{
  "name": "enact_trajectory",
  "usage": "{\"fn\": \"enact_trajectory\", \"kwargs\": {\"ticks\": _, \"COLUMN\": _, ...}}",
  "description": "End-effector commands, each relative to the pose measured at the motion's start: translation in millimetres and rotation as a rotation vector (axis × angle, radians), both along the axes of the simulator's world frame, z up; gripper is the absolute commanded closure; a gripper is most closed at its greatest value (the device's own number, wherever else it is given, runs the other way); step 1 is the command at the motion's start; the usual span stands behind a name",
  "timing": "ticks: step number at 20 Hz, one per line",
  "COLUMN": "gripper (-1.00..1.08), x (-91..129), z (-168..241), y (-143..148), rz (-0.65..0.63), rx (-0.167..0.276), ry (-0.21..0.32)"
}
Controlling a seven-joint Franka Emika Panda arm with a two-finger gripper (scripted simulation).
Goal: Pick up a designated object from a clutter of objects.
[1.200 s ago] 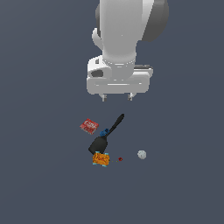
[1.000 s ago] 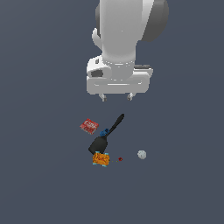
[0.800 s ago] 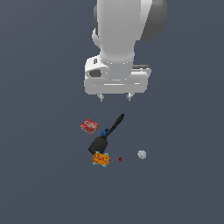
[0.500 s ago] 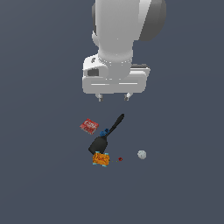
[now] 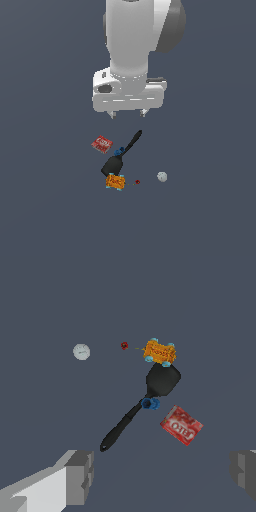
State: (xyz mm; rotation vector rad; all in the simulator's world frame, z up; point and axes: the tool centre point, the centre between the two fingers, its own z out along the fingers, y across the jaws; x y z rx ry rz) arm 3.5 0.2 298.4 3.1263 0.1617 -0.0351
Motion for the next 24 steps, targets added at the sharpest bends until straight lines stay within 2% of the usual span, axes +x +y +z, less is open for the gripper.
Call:
{"fn": "enact_trajectory", "kwargs": {"ticks": 1, "gripper": -0.92, "x": 0.6, "z": -6.9, "y": -3.8, "rz": 0.024, "rx": 0.002, "ry": 0.0}}
{"fn": "enact_trajectory", "kwargs": {"ticks": 13, "gripper": -0.92, "x": 1.2, "z": -61.3, "y": -34.6, "rz": 0.225, "rx": 0.014, "ry": -0.003}}
{"fn": "enact_trajectory", "kwargs": {"ticks": 24, "gripper": -0.92, "x": -7.4, "z": -117.2, "y": -67.4, "rz": 0.435, "rx": 0.023, "ry": -0.008}}
